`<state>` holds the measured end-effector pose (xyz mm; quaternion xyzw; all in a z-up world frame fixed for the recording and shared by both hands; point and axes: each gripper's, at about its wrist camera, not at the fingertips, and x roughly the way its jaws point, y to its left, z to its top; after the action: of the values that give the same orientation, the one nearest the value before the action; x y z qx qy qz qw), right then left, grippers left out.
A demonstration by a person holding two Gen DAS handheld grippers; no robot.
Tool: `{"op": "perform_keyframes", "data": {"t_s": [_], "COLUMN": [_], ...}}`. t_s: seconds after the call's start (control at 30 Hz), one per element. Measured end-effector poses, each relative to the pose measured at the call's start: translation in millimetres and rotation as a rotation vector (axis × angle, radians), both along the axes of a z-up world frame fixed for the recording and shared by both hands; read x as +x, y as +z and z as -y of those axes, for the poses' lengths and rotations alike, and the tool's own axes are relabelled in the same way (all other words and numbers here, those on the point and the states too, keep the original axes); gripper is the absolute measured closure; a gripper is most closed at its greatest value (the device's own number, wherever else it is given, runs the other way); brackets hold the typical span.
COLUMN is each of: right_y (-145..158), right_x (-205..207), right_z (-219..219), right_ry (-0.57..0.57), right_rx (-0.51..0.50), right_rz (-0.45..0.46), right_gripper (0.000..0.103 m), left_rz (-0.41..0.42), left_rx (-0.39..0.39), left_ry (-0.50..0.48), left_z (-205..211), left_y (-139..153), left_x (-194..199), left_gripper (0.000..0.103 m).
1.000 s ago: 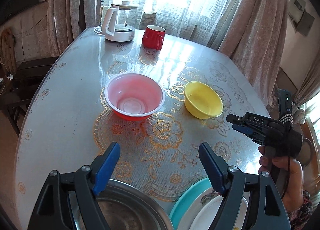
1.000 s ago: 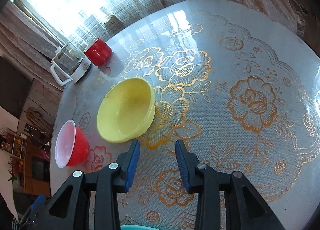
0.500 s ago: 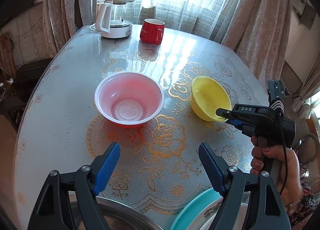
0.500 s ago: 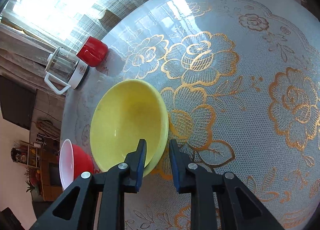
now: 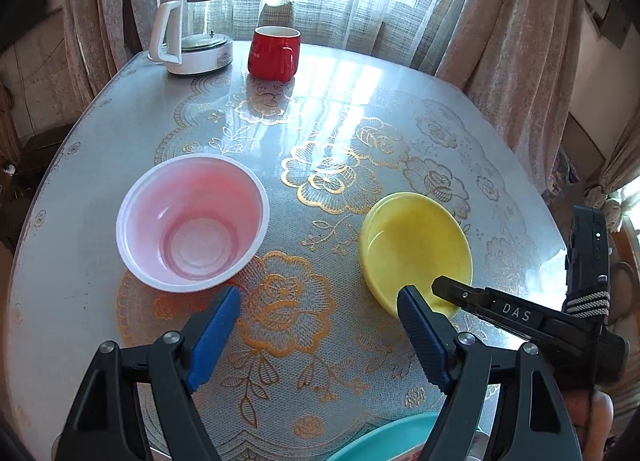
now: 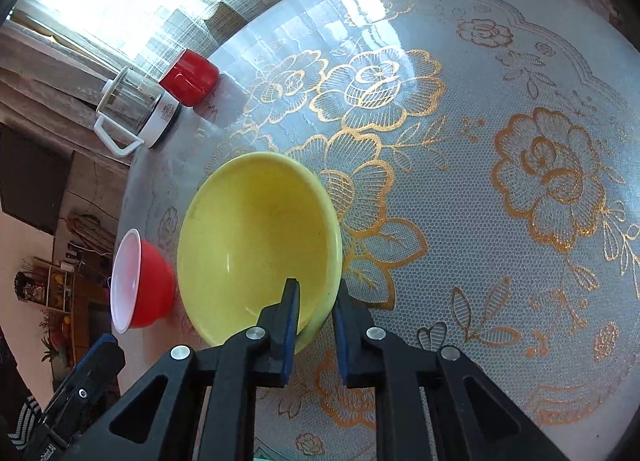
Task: Organize plates and bowls
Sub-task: 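Close both grippers on the yellow bowl rim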
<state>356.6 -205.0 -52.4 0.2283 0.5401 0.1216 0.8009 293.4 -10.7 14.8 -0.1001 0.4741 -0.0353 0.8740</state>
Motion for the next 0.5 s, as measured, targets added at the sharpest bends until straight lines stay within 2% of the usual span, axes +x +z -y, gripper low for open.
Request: {"op": "perform_keyframes", "data": {"t_s": [0.17,0.23,0.3,0.4,0.5], "right_y": [2,3,3,3,3], "right_x": [-14,-18,-21,-23,-25], "right_z": [4,5,7,10,12], "right_ry": [0.021,0.028,0.021,0.008,-0.003], "right_rx": [-0.001,-0.003,-0.005,0.0,0.004], "right_rz": [-0.001,0.003,0.011,0.022,0.03], "right_gripper": [0.087,0.087,0.087,0.087,0.086], "left_rz": [-0.063,-0.084,-0.12,-0.152,-0.142], "left_rx": [-0.034,-0.039,-0.043,-0.032,-0.008], "left_ry": [-0.036,-0.058,-0.09,-0.114,-0.124], "left_z": [17,25,32,39,41], "left_y": [-15,-22,-30,-40,-43], "left_x": [16,21,26,29,27], "left_gripper": [0.024,0.029,0.039,0.064,0.073]}}
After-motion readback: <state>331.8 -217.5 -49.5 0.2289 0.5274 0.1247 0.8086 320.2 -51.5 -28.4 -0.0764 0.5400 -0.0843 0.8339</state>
